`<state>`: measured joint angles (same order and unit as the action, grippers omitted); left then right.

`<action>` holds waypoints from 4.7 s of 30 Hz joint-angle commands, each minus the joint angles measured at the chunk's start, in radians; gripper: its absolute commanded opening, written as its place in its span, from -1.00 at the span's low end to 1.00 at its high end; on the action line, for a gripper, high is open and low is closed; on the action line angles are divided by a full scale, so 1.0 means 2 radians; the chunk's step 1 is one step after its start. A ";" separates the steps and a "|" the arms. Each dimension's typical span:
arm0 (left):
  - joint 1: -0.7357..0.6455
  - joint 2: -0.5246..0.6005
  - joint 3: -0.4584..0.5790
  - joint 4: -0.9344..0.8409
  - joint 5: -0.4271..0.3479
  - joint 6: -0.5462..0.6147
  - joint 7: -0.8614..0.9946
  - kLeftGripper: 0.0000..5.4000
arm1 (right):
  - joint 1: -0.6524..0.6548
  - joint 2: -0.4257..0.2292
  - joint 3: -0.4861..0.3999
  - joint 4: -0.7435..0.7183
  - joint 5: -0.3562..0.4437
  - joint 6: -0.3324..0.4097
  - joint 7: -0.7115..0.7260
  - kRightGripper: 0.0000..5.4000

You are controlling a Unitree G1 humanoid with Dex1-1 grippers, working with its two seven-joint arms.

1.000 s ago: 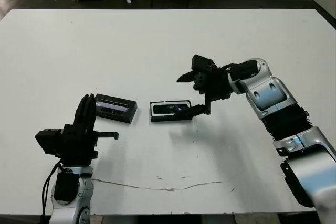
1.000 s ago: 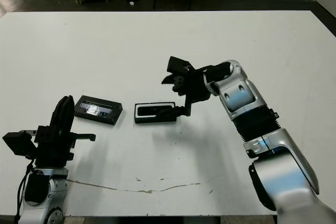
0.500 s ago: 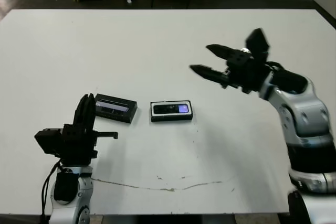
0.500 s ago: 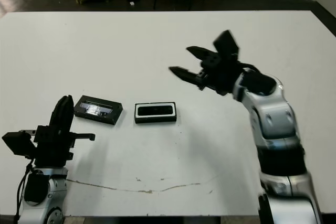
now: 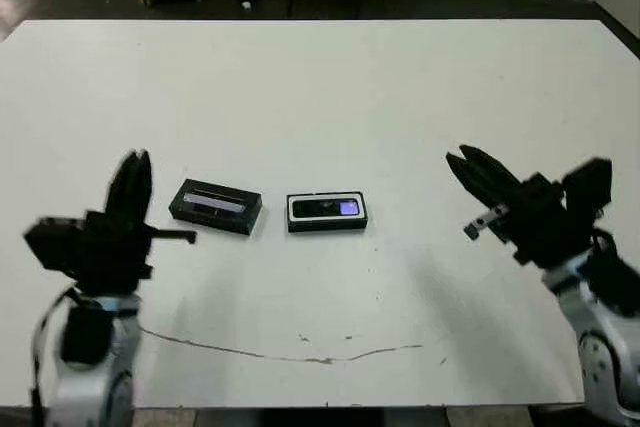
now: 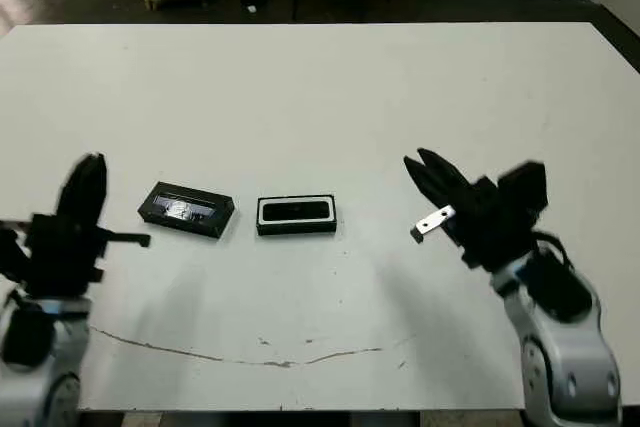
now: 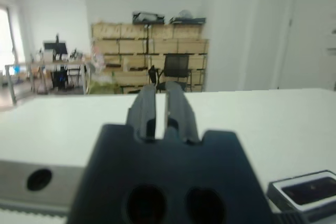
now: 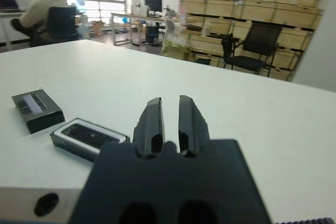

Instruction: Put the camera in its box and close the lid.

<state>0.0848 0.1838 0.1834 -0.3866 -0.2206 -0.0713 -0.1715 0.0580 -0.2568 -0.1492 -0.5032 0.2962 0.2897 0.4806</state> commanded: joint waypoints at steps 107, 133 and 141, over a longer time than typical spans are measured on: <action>-0.426 0.286 -0.333 0.427 0.305 0.023 -0.628 -1.00 | 0.042 0.002 0.036 0.029 0.016 -0.045 -0.044 -0.99; -0.366 0.334 -0.326 0.282 0.274 0.067 -0.708 -1.00 | 0.042 0.004 0.035 0.042 0.023 -0.062 -0.030 -0.99; -0.360 0.336 -0.314 0.304 0.290 0.068 -0.663 -1.00 | 0.042 0.003 0.038 0.051 0.021 -0.080 -0.018 -0.99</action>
<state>-0.6569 0.8345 -0.4508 0.2007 0.3463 0.0591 -1.5169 0.1324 -0.2402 -0.0743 -0.4178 0.3392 0.1391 0.4366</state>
